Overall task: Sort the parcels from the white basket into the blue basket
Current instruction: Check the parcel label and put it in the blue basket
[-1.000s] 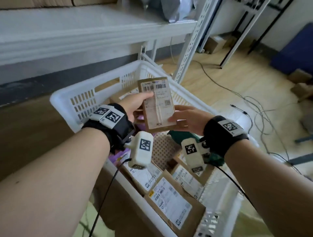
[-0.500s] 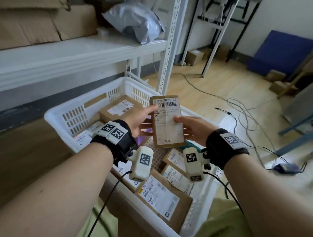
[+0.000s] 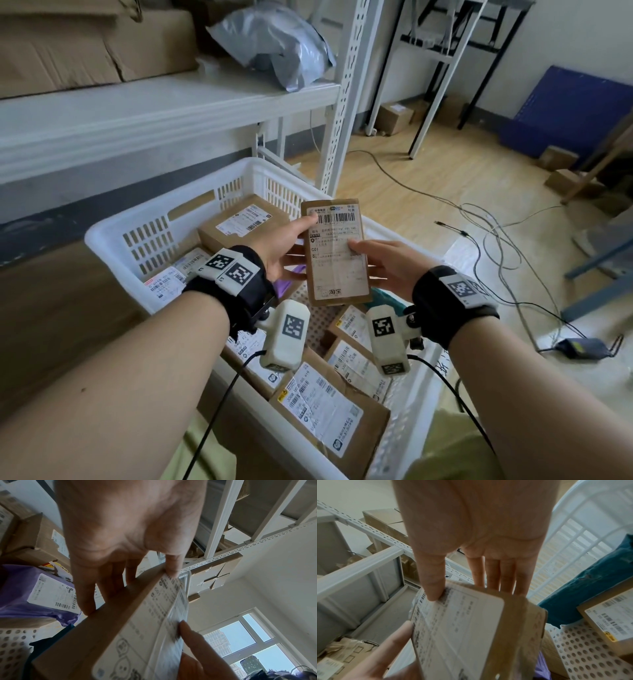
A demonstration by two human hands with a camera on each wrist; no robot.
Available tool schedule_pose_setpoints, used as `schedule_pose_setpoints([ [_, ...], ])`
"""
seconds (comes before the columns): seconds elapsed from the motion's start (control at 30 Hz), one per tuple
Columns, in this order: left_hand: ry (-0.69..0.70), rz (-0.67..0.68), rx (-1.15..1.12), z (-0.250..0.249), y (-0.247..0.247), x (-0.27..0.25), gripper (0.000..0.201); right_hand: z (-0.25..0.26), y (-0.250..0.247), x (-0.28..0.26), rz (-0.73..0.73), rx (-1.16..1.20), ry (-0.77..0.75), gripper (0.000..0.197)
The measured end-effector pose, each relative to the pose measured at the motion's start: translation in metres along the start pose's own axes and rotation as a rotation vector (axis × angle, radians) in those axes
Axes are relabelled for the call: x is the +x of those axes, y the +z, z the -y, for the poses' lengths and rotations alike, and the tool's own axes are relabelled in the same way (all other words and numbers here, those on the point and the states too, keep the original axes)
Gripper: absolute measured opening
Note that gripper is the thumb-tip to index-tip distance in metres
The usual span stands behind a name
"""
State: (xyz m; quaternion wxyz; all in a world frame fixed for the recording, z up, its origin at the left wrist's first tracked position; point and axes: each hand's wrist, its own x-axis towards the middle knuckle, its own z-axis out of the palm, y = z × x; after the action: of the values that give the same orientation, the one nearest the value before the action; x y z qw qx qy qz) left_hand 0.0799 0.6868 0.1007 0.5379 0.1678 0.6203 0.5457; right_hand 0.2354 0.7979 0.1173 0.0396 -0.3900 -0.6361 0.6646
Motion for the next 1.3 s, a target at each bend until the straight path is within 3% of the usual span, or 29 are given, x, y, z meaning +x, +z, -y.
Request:
schedule_pose_setpoints([
  [0.2,-0.006,0.000,-0.007,0.002,-0.001,0.003,0.036,0.000,0.001,0.002,0.000,-0.005,0.014,0.024],
  [0.63,-0.031,-0.011,0.002,0.002,-0.001,0.006,0.034,-0.001,0.000,0.014,-0.039,-0.035,0.009,0.030],
  [0.8,-0.015,-0.103,0.041,0.001,0.006,0.010,0.029,-0.001,-0.005,0.017,-0.050,-0.074,-0.027,0.032],
  [0.93,0.056,-0.224,0.121,0.005,0.007,0.023,0.053,-0.007,-0.015,0.023,-0.069,-0.244,0.013,0.028],
  [1.0,0.039,-0.230,0.198,0.010,0.008,0.033,0.043,-0.014,-0.020,0.029,-0.096,-0.401,0.078,0.026],
  [1.07,-0.007,-0.215,0.327,0.018,0.011,0.044,0.024,-0.021,-0.024,0.037,-0.091,-0.529,0.180,0.037],
  [1.17,-0.136,-0.107,0.557,0.038,0.022,0.062,0.028,-0.041,-0.028,0.053,-0.052,-0.649,0.301,0.049],
  [1.3,-0.209,-0.079,0.775,0.061,0.033,0.088,0.040,-0.072,-0.030,0.079,0.039,-0.697,0.374,0.039],
])
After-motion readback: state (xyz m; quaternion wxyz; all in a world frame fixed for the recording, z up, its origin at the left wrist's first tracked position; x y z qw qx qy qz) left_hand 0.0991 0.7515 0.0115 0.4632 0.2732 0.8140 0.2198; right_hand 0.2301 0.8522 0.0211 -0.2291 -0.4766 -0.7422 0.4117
